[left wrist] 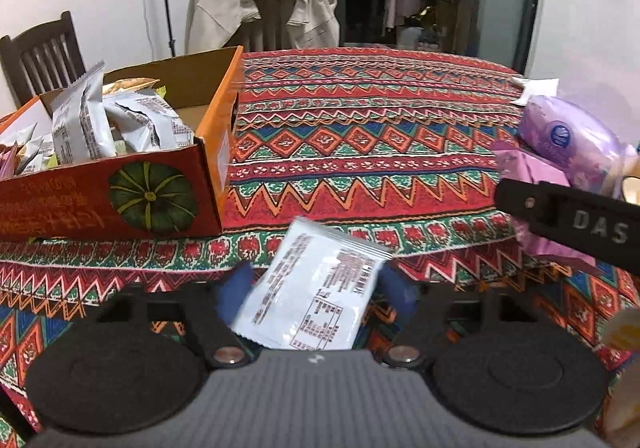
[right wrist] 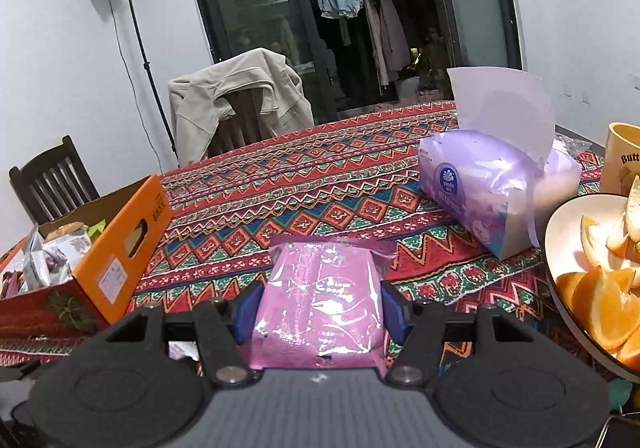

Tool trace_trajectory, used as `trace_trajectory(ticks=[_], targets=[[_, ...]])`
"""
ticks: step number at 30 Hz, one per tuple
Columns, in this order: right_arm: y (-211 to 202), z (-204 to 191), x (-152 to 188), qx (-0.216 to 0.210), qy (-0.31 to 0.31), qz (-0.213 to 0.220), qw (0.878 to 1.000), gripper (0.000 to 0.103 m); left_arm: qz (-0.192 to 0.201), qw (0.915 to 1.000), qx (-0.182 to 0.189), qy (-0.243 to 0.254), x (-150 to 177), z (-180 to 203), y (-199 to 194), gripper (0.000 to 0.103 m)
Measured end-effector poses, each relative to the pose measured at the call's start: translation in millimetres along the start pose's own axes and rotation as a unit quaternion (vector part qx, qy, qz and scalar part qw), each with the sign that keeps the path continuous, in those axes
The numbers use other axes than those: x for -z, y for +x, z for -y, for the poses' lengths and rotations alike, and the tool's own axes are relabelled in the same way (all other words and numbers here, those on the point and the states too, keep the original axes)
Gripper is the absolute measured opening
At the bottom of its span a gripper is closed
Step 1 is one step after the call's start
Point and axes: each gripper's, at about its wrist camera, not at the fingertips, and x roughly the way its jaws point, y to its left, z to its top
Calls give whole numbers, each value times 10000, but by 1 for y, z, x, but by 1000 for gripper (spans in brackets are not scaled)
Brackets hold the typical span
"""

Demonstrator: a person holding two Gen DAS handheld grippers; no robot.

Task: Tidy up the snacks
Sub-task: 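Grasp the white packet with the left tool while the right tool holds the pink packet, then carry the pink and white packets up over the orange box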

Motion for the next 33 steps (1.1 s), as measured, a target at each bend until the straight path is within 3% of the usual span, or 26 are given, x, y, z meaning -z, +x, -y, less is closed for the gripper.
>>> trace_trajectory(ticks=[8, 24, 33], targets=[[-4, -5, 2, -63, -94, 55, 9999, 61, 67, 9999, 96, -51, 2, -13, -13, 48], [-11, -11, 4, -339, -239, 248, 9988, 61, 465, 9987, 180, -67, 3, -41, -48, 47], [-20, -35, 6, -626, -752, 462, 9941, 61, 701, 9969, 274, -218, 1, -77, -74, 47]])
